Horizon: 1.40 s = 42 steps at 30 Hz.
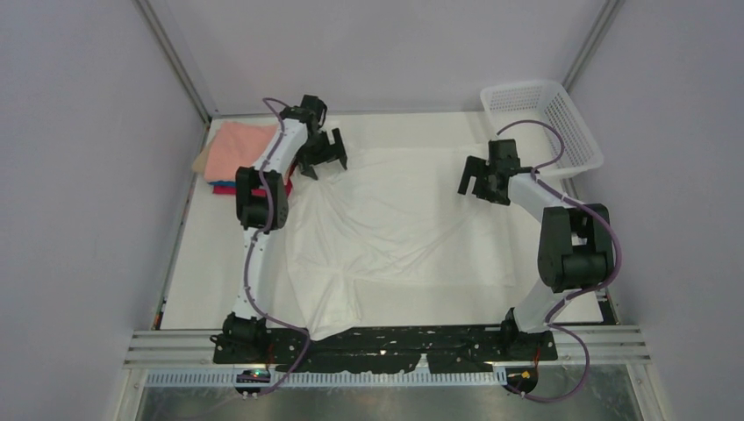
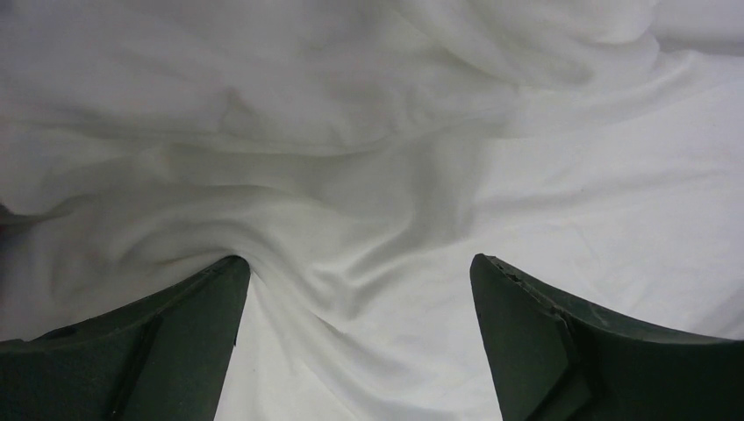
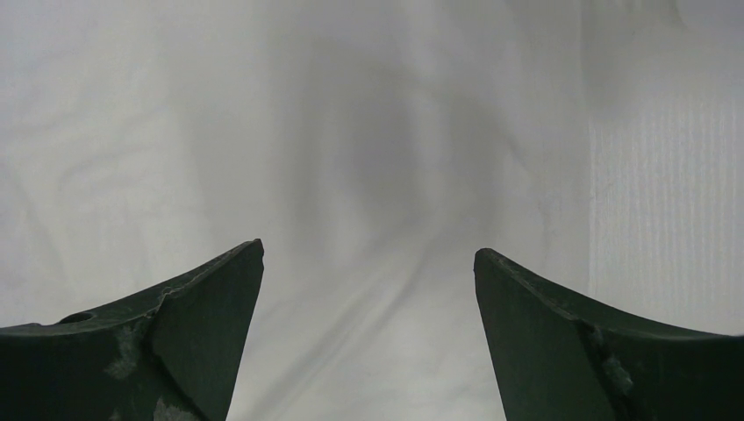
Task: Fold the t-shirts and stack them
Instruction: Flatten out the tshirt, then grab the side of the flattened tshirt closest away from the robot with both arms
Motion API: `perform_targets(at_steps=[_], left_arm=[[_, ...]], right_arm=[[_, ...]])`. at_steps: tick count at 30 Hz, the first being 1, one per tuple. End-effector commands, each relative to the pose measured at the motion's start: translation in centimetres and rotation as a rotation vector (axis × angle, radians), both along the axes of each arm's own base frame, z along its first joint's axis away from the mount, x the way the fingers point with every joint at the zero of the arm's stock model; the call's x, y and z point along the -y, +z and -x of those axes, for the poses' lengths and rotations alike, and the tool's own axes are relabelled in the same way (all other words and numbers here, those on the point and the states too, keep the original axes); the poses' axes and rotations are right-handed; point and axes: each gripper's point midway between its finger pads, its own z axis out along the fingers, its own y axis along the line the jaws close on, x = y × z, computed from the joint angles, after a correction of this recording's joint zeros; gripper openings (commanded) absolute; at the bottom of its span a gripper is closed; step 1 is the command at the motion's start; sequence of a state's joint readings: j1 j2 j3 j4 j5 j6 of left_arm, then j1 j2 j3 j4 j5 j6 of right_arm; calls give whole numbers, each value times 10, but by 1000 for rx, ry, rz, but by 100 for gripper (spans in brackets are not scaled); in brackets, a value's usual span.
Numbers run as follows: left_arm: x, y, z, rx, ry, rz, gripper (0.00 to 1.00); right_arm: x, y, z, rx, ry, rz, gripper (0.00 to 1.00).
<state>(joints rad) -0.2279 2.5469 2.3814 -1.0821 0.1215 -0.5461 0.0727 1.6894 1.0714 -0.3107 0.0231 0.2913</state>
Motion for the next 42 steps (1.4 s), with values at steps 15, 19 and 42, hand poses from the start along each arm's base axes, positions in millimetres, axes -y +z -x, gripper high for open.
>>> perform_targets(at_steps=[15, 19, 42], left_arm=[[-15, 158, 139, 362, -80, -144, 99], [-15, 119, 235, 306, -124, -173, 99], [6, -25, 481, -201, -340, -80, 26]], right_arm=[[-8, 79, 63, 270, -62, -70, 95], [-8, 77, 84, 287, -80, -96, 95], [35, 69, 112, 328, -312, 10, 95]])
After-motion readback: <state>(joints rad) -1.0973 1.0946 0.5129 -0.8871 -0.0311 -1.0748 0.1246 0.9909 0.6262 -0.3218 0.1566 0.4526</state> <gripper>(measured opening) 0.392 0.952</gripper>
